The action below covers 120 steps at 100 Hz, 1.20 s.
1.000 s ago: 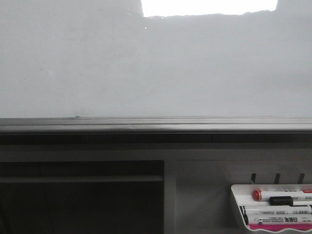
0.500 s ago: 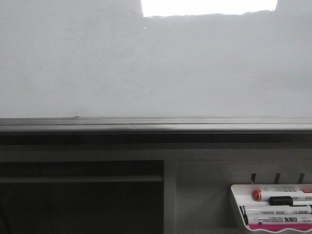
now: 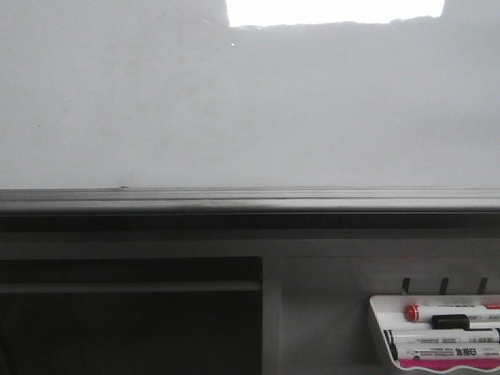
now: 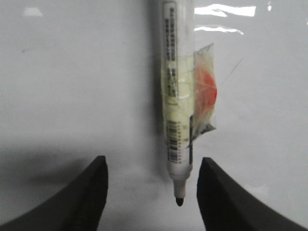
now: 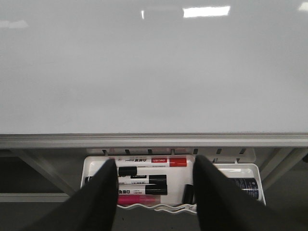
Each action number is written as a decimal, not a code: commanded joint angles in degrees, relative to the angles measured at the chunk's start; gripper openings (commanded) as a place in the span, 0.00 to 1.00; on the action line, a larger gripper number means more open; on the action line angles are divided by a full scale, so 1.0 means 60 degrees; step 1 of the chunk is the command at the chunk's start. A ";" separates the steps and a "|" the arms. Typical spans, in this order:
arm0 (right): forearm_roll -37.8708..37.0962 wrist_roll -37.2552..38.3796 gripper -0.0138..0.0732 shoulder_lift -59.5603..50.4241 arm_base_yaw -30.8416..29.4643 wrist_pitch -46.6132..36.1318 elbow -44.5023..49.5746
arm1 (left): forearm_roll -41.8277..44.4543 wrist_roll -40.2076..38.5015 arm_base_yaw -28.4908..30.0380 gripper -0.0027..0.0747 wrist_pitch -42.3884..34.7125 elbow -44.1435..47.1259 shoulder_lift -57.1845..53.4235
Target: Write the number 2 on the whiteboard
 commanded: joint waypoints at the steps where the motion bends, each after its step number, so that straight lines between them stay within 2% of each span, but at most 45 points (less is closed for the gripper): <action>1: -0.0021 -0.0106 0.53 0.0119 -0.0037 -0.0571 -0.0282 | -0.0172 -0.0102 0.0000 0.53 -0.0757 -0.0398 0.0064; 36: -0.0021 -0.0106 0.53 0.0119 -0.0037 -0.0571 -0.0282 | -0.0172 -0.0102 -0.0020 0.52 -0.0944 -0.0590 0.0762; 43: -0.0021 -0.0106 0.53 0.0119 -0.0037 -0.0571 -0.0282 | -0.0172 -0.0102 -0.0020 0.46 -0.0945 -0.0590 0.0783; 55: -0.0021 -0.0106 0.53 0.0119 -0.0037 -0.0571 -0.0282 | -0.0172 -0.0102 -0.0020 0.28 -0.1086 -0.0590 0.0783; 68: -0.0021 -0.0106 0.53 0.0119 -0.0037 -0.0571 -0.0282 | -0.0179 -0.0102 -0.0020 0.14 -0.1191 -0.0590 0.0783; 77: -0.0021 -0.0106 0.53 0.0119 -0.0037 -0.0571 -0.0282 | -0.0179 -0.0085 -0.0020 0.09 -0.1055 -0.0590 0.0783; 93: 0.0070 -0.0194 0.53 0.0119 -0.0037 -0.0643 -0.0282 | -0.0134 0.0601 -0.0388 0.06 -0.0317 -0.0914 0.0764; 105: 0.1327 -0.1382 0.53 0.0316 -0.0037 -0.0643 -0.0380 | -0.0134 0.1942 -0.1078 0.06 0.1018 -0.1636 0.0764; 120: 0.4235 -0.4343 0.53 0.1197 -0.0037 -0.0097 -0.0641 | -0.0120 0.3114 -0.2249 0.06 0.2551 -0.2563 0.0764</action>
